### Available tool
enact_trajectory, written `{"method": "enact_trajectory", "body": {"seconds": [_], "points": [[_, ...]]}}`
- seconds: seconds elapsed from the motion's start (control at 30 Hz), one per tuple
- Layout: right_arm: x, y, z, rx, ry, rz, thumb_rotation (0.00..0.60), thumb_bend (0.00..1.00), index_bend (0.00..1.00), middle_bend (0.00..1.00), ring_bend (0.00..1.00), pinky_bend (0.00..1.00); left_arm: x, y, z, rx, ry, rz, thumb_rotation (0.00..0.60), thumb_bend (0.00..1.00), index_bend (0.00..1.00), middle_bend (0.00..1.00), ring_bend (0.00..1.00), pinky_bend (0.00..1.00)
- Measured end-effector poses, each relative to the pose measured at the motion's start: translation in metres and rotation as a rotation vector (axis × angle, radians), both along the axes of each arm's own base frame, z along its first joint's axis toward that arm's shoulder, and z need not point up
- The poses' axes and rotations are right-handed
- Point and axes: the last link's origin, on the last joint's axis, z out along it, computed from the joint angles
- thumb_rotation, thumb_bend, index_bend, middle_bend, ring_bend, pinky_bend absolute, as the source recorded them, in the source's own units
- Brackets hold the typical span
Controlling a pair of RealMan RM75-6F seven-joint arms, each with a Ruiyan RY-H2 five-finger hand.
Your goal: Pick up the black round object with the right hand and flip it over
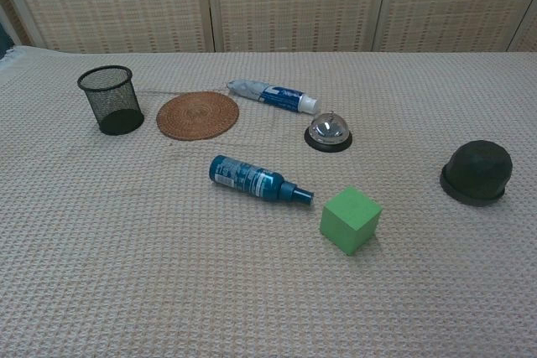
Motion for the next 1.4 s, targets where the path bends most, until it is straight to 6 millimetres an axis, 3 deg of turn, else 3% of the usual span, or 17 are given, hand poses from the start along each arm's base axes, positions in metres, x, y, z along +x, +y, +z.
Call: {"method": "enact_trajectory", "body": {"seconds": [0.6,1.0,1.4], "points": [[-0.001,-0.013,-0.006,0.100,-0.088,0.012,0.600,0.12,0.00,0.00,0.00,0.04,-0.003,0.003,0.000,-0.001,-0.010,0.009,0.600,0.41,0.38,0.00,0.00,0.40],[0.019,-0.056,-0.030,0.296,-0.171,0.007,0.600,0.12,0.00,0.00,0.00,0.07,-0.002,0.003,0.004,0.027,-0.015,-0.005,0.600,0.42,0.38,0.00,0.00,0.40],[0.028,-0.115,-0.059,0.435,-0.252,-0.125,0.600,0.12,0.00,0.00,0.00,0.07,-0.001,0.001,0.009,0.043,-0.014,-0.006,0.600,0.42,0.40,0.00,0.00,0.40]]}}
